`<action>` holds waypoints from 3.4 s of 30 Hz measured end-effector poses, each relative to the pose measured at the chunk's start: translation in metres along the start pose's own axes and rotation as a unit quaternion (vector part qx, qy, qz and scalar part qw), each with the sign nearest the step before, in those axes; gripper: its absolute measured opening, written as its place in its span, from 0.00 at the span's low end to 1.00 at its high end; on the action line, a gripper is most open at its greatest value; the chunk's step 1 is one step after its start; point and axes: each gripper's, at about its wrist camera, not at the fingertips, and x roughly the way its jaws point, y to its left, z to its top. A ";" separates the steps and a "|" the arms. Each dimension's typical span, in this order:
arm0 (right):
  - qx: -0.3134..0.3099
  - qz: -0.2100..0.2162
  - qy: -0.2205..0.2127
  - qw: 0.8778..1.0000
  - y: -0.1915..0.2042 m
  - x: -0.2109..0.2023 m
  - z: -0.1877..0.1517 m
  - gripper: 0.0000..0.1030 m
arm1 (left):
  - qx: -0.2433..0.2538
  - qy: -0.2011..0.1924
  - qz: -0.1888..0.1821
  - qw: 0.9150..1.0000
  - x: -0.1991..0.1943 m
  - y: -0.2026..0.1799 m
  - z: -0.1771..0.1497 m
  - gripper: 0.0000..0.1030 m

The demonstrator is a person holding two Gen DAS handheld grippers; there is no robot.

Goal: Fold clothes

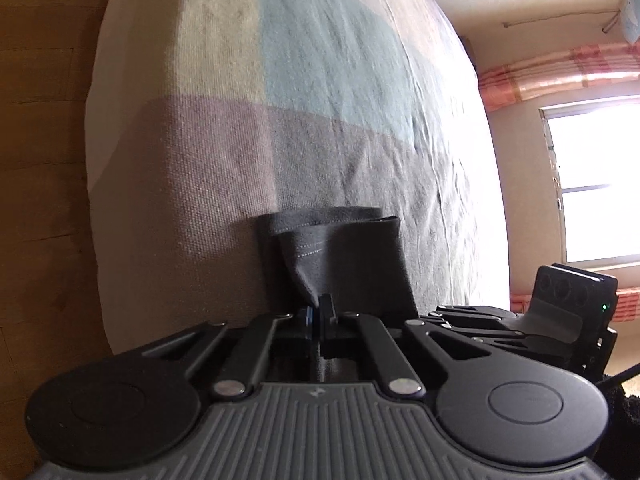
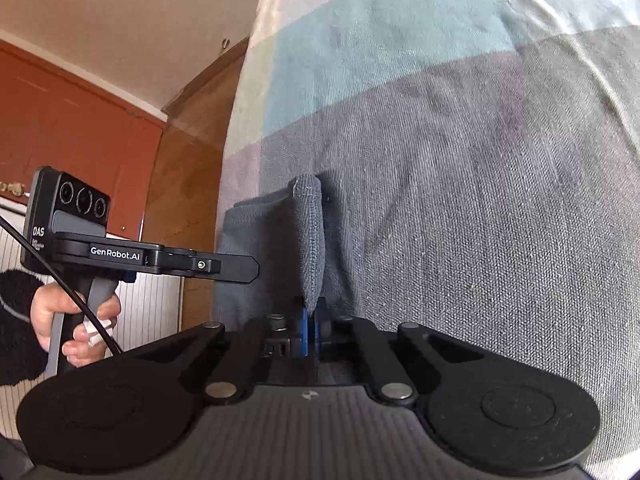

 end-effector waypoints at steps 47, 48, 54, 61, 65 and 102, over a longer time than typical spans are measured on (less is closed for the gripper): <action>0.056 -0.157 -0.081 0.983 0.047 -0.072 -0.116 0.15 | 0.298 0.134 0.034 0.944 0.012 -0.095 0.012 0.13; 0.065 -0.162 -0.081 0.981 0.048 -0.067 -0.129 0.15 | 0.316 0.152 0.036 0.936 0.020 -0.095 0.000 0.13; 0.112 -0.224 -0.133 0.959 0.038 -0.039 -0.162 0.11 | 0.367 0.196 0.087 0.905 0.025 -0.081 -0.043 0.18; 0.126 -0.235 -0.185 0.946 0.050 -0.084 -0.196 0.21 | 0.456 0.216 0.103 0.857 0.017 -0.126 -0.064 0.20; 0.160 -0.255 -0.168 0.939 0.058 -0.104 -0.250 0.22 | 0.506 0.240 0.065 0.826 0.042 -0.156 -0.095 0.23; 0.393 -0.337 -0.218 0.827 0.079 -0.122 -0.499 0.33 | 0.641 0.301 0.041 0.705 0.079 -0.187 -0.234 0.29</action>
